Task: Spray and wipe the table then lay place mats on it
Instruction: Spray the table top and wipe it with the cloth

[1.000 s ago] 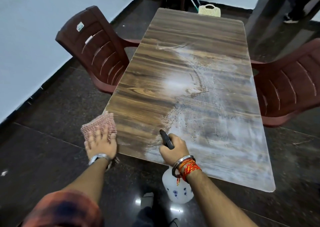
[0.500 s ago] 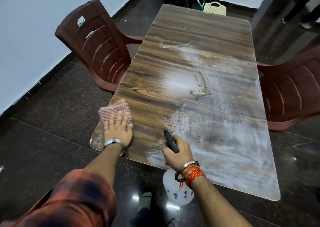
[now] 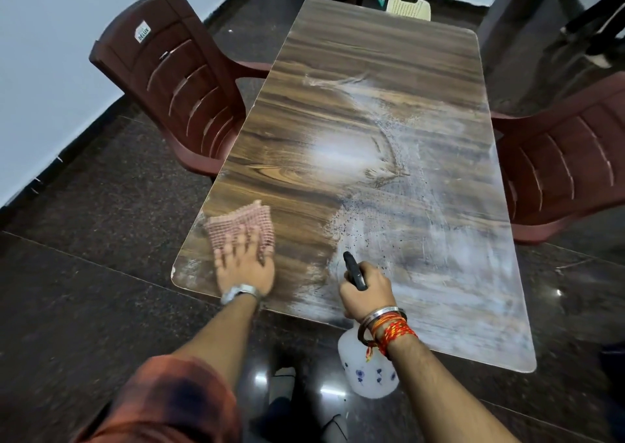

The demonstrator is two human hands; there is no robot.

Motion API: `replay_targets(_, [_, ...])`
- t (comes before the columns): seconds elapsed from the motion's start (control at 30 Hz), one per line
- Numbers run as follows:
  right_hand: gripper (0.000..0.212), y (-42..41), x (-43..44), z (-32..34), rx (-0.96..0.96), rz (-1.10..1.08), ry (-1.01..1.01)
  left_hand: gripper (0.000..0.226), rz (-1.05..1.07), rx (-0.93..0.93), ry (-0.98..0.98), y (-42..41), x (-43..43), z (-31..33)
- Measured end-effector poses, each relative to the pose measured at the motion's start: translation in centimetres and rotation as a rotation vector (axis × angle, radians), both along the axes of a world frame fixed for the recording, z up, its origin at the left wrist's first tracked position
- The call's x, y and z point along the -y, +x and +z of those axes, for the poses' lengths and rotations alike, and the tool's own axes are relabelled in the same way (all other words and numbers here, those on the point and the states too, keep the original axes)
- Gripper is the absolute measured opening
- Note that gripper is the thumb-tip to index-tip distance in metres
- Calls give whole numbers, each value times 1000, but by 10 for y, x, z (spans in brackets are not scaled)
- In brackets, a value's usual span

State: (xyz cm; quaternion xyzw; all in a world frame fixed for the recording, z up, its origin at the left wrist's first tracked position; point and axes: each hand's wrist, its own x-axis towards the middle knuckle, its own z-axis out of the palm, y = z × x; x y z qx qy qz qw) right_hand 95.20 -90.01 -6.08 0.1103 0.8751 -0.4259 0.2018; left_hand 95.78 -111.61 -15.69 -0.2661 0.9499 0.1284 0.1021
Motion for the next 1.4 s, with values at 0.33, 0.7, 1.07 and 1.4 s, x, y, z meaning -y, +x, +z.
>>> replay_targets(0.33, [11, 14, -10, 1, -29, -50, -30, 63, 163, -21, -11, 8, 33, 1])
replay_targets(0.7, [13, -1, -77, 13, -48, -190, 11, 62, -492, 6, 67, 7, -167, 0])
replay_targets(1.07, [12, -33, -179, 37, -86, -152, -15, 68, -245, -2, 70, 16, -234, 4])
replay_targets(1.4, [5, -60, -219, 26, -61, 121, -65, 64, 230, 45, 28, 16, -200, 0])
